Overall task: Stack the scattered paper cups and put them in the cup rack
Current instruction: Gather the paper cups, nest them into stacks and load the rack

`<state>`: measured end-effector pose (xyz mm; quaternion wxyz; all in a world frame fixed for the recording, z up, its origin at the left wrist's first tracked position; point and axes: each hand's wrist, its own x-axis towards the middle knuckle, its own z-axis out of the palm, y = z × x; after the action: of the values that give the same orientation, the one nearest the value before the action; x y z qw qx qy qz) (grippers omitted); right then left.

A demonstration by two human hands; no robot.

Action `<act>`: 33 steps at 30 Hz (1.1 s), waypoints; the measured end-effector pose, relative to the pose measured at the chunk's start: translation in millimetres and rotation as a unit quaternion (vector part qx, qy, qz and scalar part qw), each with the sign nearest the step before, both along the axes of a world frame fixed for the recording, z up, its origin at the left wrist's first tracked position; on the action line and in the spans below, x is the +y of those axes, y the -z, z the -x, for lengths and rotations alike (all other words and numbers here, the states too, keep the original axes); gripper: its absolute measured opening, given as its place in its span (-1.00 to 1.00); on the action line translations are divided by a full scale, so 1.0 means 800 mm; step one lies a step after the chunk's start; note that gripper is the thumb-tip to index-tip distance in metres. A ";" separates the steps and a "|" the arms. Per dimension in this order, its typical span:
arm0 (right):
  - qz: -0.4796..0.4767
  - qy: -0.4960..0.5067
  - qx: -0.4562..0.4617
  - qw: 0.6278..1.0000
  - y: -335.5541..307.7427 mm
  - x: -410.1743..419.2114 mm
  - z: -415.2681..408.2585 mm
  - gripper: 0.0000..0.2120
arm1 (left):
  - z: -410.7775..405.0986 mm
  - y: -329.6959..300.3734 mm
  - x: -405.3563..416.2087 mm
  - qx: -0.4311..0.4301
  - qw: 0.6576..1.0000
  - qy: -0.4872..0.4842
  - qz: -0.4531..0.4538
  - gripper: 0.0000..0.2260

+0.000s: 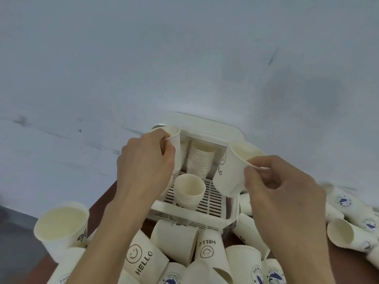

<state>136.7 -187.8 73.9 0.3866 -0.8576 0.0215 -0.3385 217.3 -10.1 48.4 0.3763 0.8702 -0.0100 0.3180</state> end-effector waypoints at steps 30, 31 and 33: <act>0.081 -0.027 0.091 0.992 0.045 0.051 -0.057 -0.89 | -0.037 0.038 0.037 0.200 0.962 0.039 -0.182 -0.78; 0.082 -0.029 0.093 0.992 0.046 0.051 -0.058 -0.89 | -0.037 0.038 0.036 0.205 0.960 0.039 -0.186 -0.79; 0.085 -0.031 0.094 0.991 0.048 0.051 -0.059 -0.89 | -0.037 0.039 0.036 0.212 0.958 0.039 -0.188 -0.79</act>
<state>184.1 -147.1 35.5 0.3187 -0.9156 0.0026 -0.2452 246.9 18.4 17.1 0.2119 0.9715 -0.0235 0.1036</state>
